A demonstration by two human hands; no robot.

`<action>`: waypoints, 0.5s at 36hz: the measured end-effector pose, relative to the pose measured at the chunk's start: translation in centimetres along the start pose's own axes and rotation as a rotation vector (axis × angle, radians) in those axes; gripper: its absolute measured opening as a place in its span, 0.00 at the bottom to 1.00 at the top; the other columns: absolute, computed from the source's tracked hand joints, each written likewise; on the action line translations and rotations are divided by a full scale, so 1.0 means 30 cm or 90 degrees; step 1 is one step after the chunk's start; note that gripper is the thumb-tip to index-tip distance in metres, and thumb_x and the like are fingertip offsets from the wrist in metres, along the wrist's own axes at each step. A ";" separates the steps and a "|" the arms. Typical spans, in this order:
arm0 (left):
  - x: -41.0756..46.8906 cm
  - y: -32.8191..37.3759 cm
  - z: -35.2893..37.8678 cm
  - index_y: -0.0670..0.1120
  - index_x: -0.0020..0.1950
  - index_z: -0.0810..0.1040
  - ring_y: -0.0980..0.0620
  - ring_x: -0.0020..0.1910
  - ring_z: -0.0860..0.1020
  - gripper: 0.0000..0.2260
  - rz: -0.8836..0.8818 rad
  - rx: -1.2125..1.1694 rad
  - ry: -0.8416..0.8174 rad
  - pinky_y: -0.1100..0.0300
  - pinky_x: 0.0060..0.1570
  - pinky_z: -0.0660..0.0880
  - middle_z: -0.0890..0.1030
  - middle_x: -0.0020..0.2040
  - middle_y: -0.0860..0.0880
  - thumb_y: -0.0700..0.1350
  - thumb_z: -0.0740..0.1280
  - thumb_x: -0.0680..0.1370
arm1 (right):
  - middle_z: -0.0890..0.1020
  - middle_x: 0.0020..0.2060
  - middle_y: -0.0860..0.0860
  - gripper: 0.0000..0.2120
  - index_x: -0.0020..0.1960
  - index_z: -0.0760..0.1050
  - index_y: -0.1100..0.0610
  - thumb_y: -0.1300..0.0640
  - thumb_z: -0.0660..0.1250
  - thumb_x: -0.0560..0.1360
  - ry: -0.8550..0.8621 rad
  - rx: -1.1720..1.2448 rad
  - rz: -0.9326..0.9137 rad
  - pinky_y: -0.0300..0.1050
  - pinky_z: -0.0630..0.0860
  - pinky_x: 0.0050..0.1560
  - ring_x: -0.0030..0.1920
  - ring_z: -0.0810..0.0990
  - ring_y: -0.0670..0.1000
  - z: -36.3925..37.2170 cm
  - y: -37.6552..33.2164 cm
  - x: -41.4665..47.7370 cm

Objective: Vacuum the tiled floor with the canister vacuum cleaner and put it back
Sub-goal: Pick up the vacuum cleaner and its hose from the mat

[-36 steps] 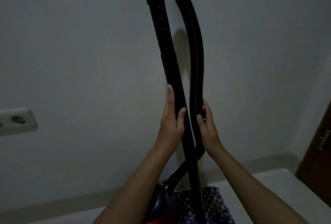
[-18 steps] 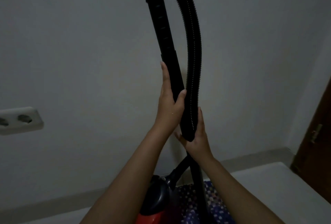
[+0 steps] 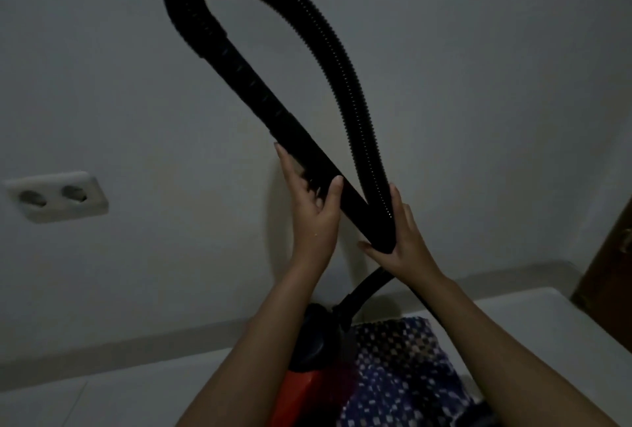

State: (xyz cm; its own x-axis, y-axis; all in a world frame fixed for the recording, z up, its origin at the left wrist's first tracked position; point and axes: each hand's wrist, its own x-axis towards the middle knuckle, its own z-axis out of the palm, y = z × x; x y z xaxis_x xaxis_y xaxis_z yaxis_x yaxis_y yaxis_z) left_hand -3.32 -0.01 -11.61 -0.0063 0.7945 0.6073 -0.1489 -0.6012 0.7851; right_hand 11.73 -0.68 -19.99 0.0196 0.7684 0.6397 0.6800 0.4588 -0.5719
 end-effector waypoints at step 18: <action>-0.363 -0.590 -0.409 0.46 0.77 0.50 0.42 0.73 0.61 0.28 -0.394 0.703 -0.508 0.52 0.71 0.60 0.60 0.75 0.40 0.53 0.56 0.81 | 0.69 0.62 0.60 0.47 0.75 0.42 0.43 0.49 0.72 0.68 0.032 -0.078 0.010 0.63 0.75 0.54 0.59 0.73 0.61 0.072 0.015 -0.023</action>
State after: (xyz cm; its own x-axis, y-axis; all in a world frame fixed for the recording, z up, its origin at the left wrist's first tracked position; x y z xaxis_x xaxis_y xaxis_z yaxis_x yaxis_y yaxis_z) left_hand -12.75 3.04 -33.61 0.3579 0.9055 -0.2279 0.8791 -0.2445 0.4091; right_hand 10.43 -0.05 -21.80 0.0664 0.7505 0.6575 0.7636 0.3860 -0.5176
